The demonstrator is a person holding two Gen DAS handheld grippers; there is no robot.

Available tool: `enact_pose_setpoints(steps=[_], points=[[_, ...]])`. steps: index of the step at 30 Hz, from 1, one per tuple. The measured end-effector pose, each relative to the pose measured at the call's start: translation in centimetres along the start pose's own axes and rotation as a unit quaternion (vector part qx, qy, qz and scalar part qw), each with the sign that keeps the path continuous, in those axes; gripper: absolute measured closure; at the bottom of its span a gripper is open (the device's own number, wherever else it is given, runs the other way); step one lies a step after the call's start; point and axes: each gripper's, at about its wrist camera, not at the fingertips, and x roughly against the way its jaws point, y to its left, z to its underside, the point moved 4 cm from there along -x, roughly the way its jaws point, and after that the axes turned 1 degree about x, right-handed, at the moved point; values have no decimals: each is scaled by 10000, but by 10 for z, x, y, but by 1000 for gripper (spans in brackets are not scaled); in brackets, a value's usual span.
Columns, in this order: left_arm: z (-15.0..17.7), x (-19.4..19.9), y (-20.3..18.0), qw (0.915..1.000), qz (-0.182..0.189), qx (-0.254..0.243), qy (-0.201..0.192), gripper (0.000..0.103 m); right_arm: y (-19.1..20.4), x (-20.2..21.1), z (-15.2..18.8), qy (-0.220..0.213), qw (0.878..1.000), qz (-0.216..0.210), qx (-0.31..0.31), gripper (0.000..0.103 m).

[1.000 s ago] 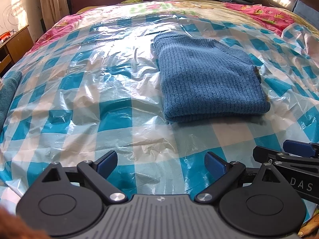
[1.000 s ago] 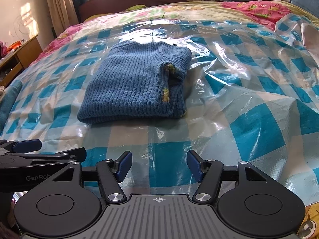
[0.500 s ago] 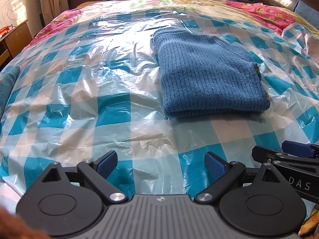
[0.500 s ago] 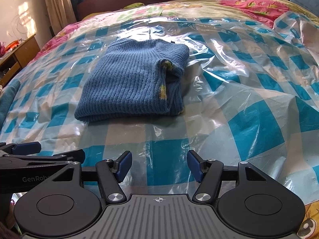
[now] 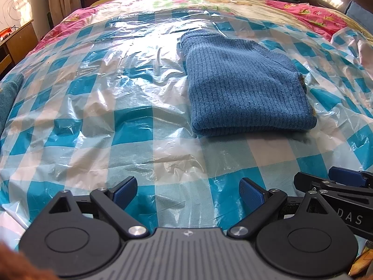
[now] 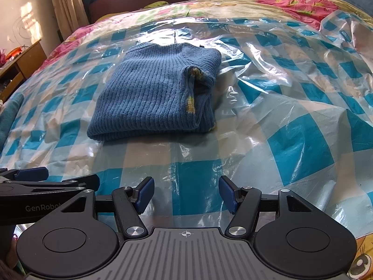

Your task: Fold small clothes

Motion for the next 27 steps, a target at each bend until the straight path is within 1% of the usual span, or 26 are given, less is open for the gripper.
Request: enact_pose_setpoints(steps=[27], points=[[1, -1, 0, 10000, -32, 5, 39, 5, 1, -2, 3, 58, 10000, -21, -17, 41]])
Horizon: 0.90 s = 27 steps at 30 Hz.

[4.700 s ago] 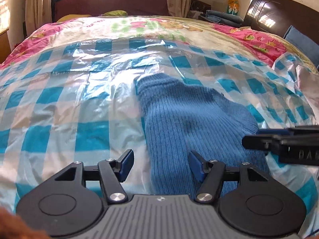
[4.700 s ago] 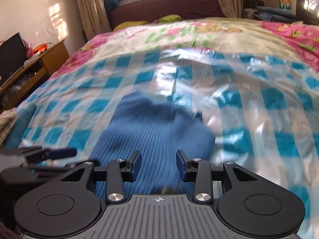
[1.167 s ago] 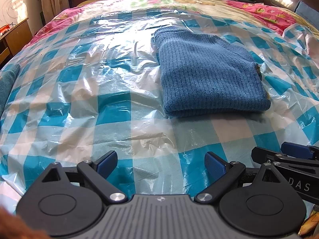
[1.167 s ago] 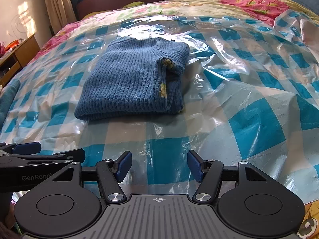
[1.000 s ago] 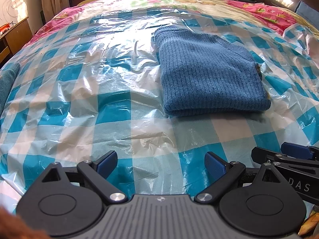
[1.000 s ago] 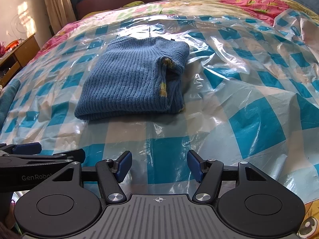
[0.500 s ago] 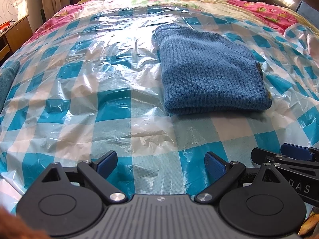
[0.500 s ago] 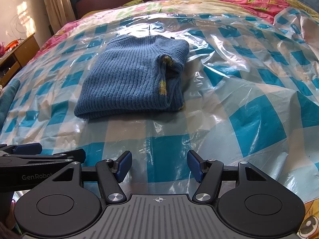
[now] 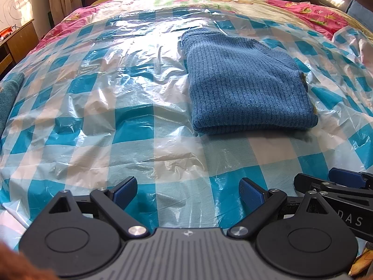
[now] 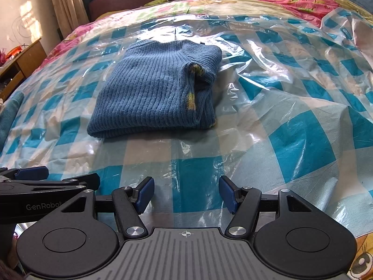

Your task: Fold small clothes

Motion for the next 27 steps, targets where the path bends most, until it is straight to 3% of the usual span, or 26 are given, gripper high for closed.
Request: enact_pose_setpoints(steps=[27], points=[[1, 0, 0, 10000, -33, -19, 20, 6, 1, -1, 0, 53, 10000, 5, 3, 41]])
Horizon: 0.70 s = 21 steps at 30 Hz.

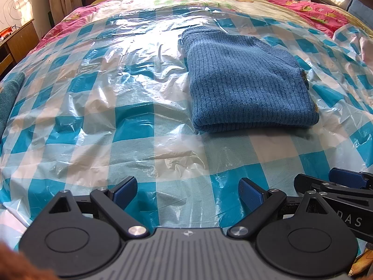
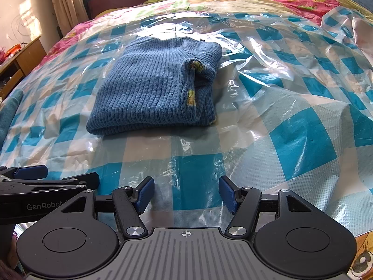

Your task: Fold small clothes

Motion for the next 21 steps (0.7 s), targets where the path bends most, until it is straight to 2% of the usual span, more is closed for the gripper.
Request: enact_pose_setpoints(steps=[21], points=[[1, -1, 0, 10000, -44, 5, -15, 6, 0, -1, 2, 15, 10000, -29, 39, 41]])
